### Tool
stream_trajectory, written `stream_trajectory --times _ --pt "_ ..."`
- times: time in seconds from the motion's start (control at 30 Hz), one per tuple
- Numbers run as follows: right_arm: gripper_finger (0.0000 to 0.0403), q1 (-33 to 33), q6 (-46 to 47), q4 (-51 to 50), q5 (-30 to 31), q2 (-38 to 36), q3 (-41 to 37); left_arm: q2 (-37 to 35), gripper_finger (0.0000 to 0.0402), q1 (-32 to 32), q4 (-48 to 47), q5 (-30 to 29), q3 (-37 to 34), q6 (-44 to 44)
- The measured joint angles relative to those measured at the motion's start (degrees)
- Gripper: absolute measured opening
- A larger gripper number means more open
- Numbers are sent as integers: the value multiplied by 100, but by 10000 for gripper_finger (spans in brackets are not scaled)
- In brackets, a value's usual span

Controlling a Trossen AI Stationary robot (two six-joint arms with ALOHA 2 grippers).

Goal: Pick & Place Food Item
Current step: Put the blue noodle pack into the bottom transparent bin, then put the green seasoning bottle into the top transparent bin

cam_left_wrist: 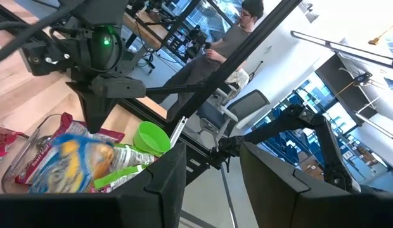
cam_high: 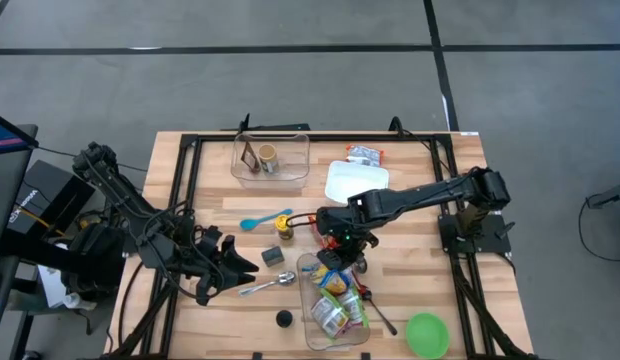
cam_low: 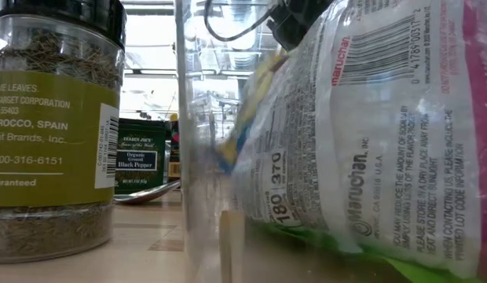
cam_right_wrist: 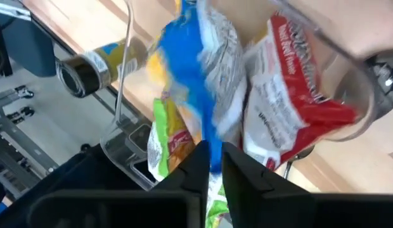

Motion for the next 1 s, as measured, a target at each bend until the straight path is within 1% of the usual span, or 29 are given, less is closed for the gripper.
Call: stream_trajectory --times 0.17,0.27,0.5,0.67,0.77,0.83,1.0 --pt "68 -51 -11 -4 -1 0 0 1 144 0 2 1 0 0" --pt "77 -97 -263 19 -9 0 0 2 144 0 0 1 0 0" --pt "69 -154 -404 108 -9 -73 6 2 144 0 2 -1 0 0" --pt "63 -40 -465 194 52 -261 14 2 144 2 2 -41 0 0" --pt "60 72 -543 323 328 -468 1 2 144 4 7 -163 0 0" --pt "57 146 -566 318 627 -674 2 4 144 4 5 -270 -2 2" --pt "41 419 -684 389 1745 -1236 2 4 144 4 11 -540 -2 2"
